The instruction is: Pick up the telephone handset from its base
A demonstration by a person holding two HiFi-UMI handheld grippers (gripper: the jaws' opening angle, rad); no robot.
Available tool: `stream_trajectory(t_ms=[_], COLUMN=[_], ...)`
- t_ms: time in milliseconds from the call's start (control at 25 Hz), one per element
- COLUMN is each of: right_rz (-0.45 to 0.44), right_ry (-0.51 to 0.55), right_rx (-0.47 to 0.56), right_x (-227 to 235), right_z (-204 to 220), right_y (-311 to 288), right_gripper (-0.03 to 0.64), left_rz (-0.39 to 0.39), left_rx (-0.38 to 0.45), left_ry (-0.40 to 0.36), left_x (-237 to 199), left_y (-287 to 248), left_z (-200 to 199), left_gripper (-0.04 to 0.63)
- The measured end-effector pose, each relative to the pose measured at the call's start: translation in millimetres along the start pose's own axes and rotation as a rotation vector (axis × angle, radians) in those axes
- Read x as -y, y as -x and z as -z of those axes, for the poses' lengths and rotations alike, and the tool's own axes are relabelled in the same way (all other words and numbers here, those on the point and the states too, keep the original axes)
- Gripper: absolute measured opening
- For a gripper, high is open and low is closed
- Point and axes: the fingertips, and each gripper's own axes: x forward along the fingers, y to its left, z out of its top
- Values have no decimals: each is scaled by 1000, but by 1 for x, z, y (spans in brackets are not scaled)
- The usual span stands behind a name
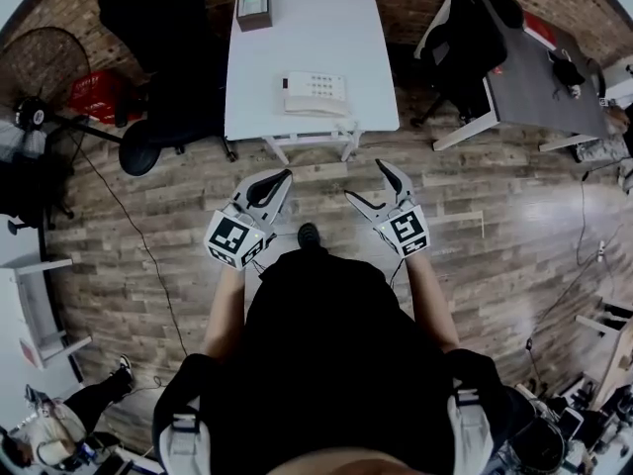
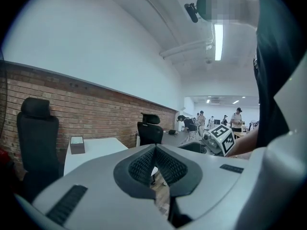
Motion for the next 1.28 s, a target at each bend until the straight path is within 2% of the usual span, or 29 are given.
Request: stream_trajectory(t_ms=[240,600,720,960,1280], right_rz=[29,3,4,26,-41], right_ry=[-6,-6,-6,-17,28], right_rx=[2,-31,-40,35,8], right_x=[-4,-30,-26,-11,12], right_z=[-16,-23,-23,-38,-40], right_y=[-31,-61,-65,-76,-102], right_gripper=[387,383,383,371,373], left_rz=[24,31,19,-24,-76], left_rx=[5,0,-9,-3,-8], left_ry=[-4,34,44,55,47], left_x=[-34,-58,-64,-79,-93], left_y=[9,20,26,32,17], left_z=[-3,13,18,19,10], left_gripper=[20,20,20,20,20])
